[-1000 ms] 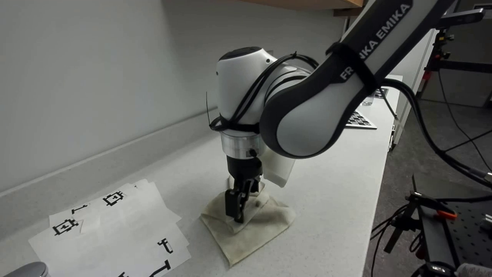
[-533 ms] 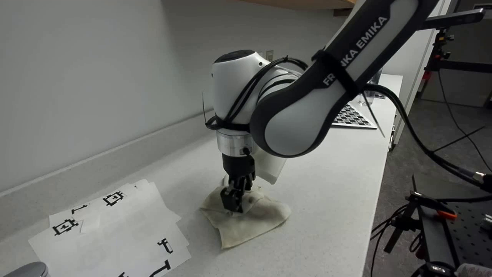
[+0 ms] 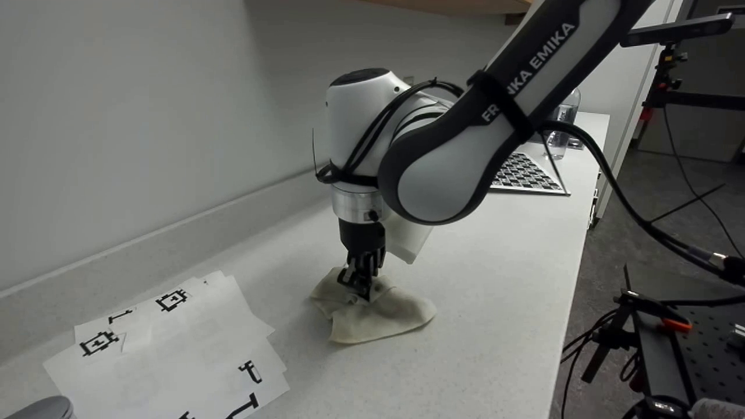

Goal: Wipe the counter with the white cloth

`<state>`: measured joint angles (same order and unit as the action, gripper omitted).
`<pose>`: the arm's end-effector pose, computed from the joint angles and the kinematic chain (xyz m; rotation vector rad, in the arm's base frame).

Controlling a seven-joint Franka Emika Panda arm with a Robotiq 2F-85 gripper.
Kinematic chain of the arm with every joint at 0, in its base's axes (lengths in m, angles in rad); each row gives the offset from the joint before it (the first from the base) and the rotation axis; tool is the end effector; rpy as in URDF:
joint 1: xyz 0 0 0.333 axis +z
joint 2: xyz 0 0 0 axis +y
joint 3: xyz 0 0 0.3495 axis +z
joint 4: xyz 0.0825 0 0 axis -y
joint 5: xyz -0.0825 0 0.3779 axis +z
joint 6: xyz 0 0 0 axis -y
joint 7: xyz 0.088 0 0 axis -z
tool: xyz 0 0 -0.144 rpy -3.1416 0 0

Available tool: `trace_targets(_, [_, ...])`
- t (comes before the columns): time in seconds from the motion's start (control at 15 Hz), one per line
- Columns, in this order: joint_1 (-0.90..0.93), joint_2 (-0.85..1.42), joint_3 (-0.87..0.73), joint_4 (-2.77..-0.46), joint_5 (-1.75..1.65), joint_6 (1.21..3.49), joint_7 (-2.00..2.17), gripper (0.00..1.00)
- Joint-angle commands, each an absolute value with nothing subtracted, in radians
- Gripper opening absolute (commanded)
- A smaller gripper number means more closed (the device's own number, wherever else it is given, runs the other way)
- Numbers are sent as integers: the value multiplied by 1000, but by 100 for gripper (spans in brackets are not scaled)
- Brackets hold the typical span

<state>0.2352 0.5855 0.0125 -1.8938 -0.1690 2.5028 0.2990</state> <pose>0.6317 0.1567 0.1897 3.0527 0.1239 0.0745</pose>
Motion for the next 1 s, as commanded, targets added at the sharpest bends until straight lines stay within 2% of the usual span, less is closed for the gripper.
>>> trace_targets(0.0, [225,555,-15,-1939,-164,2558,303,3])
trace_targets(0.07, [222,551,-23,-1946,-161,2567,309,3])
trace_targets(0.13, [233,583,-15,-1902,-162,2525,297,13])
trace_targets(0.67, [226,575,-25,-1915,-163,2537,299,13])
trace_targets(0.73, [226,575,-25,-1915,-163,2537,299,3])
trace_targets(0.93, [220,579,-41,-1914,-161,2538,318,3])
